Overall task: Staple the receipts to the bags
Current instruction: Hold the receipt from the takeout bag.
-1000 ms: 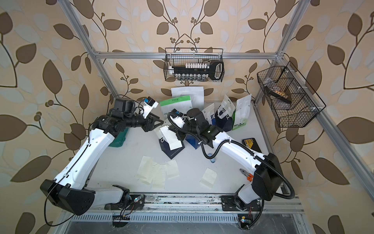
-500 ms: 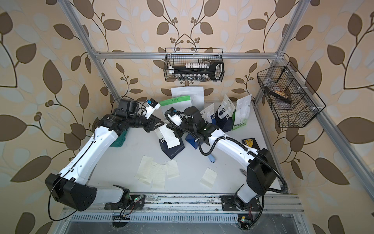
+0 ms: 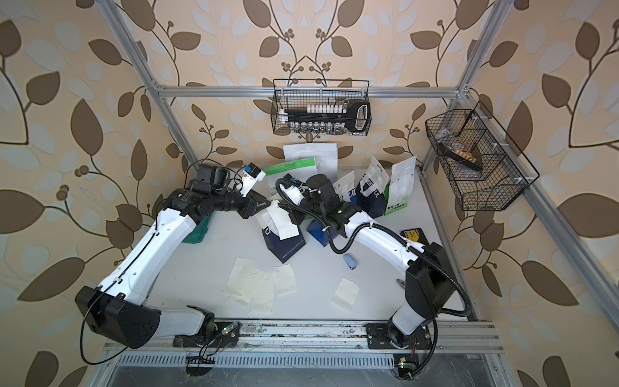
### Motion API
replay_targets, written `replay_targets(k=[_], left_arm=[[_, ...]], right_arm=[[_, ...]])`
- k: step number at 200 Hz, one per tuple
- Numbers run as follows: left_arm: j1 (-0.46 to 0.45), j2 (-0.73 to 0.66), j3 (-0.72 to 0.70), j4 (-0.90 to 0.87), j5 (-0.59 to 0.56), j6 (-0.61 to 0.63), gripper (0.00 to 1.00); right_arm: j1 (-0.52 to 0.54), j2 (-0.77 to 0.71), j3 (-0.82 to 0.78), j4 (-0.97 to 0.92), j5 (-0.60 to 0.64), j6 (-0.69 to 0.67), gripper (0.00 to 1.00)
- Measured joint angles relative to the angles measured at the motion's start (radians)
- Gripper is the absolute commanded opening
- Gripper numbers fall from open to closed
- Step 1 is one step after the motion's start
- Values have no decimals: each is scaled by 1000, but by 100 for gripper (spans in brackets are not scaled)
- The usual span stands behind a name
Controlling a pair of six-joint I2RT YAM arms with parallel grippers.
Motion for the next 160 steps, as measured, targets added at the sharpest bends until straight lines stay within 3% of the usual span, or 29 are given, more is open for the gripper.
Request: replay_targets(k=[19,46,102,160], left_arm=[[0,0,0,1,0,0,37],[0,0,1,1,-4,-4,42],[2,-1,6,23,-79,-18,43],[8,-29,-13,81,-66,-52,43]], right_arm=[[0,0,13,1,0,0,0],[0,0,16,7,0,0,0],[0,0,16,7,0,0,0],[0,0,16,7,0,-1,0]])
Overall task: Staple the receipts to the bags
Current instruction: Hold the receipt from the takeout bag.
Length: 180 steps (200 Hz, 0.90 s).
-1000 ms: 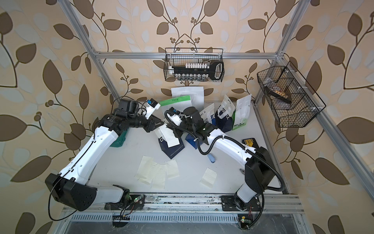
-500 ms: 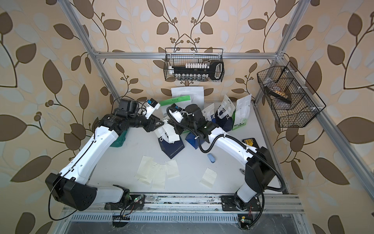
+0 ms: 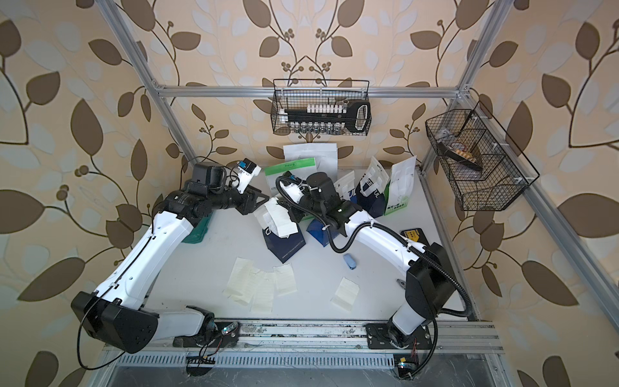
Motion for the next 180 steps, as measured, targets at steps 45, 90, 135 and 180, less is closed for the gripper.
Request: replay_targets(k=[45,90,135,180], left_arm=[[0,21,0,-17,24,-3,34],[0,48,0,-44,53,-2,29],[0,48,0,-48,53,-2,25],[0,45,-28,-49,52,-4,24]], right_arm=[[4,3,0,0,0,0,0],[8,9,0,0,0,0,0],[9,9,0,1,0,0,0],[13,11,0,6,0,0,0]])
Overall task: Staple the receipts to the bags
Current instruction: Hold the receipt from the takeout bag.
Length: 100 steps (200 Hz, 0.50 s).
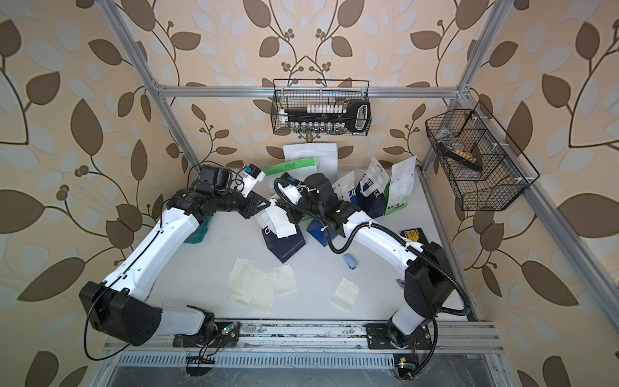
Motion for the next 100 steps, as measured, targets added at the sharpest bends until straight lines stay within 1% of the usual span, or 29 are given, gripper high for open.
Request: replay_targets(k=[24,44,56,64,68,72,77,82,93,100], left_arm=[[0,0,-8,0,-2,-3,18],[0,-1,-8,0,-3,-6,8],[0,-2,-8,0,-2,0,0],[0,-2,-8,1,-4,-1,0],[0,-2,-8,1,-5,0,0],[0,-2,-8,0,-4,2,0],[0,-2,-9,0,-4,1,0],[0,-2,-8,0,-5,1,0],[0,-2,-9,0,-5,2,0],[0,-2,-9,0,-4,2,0]], right_arm=[[1,8,0,2,1,0,0],[1,11,0,2,4,1,0],[1,11,0,6,4,3,0],[1,11,0,8,6,4,0],[1,11,0,8,8,6,5],[1,11,0,8,9,7,13],[1,11,0,8,12,10,26],[1,11,0,9,16,15,36],[1,11,-3,14,27,20,49],[1,11,-4,17,37,24,54]])
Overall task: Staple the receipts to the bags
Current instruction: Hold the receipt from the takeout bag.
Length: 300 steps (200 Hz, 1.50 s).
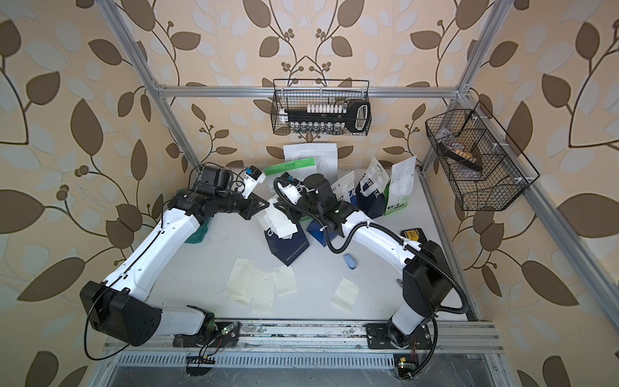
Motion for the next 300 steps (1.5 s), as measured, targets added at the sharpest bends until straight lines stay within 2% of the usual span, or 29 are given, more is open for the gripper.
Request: replay_targets(k=[18,35,65,95,132,160,195,252,300], left_arm=[[0,-1,0,0,0,5,0],[-1,-4,0,-2,5,16,0],[-3,-18,-2,-14,28,36,0],[-3,-36,-2,-21,30,54,0],[-3,-49,-2,-26,50,55,0],[-8,-60,-2,-39,40,49,0],[-15,-68,0,-43,-12,27,0],[-15,-81,1,-42,-49,4,0],[-15,-96,11,-41,-39,-6,0]], right_arm=[[0,0,-1,3,21,11,61],[1,1,-1,6,42,18,62],[-2,31,7,4,91,41,60],[-7,63,38,-21,143,75,52],[-20,63,66,-25,212,113,51],[-24,63,91,-26,257,144,54],[-23,37,82,-21,281,163,61],[14,-141,15,-17,277,155,64],[87,-104,18,-24,287,148,61]])
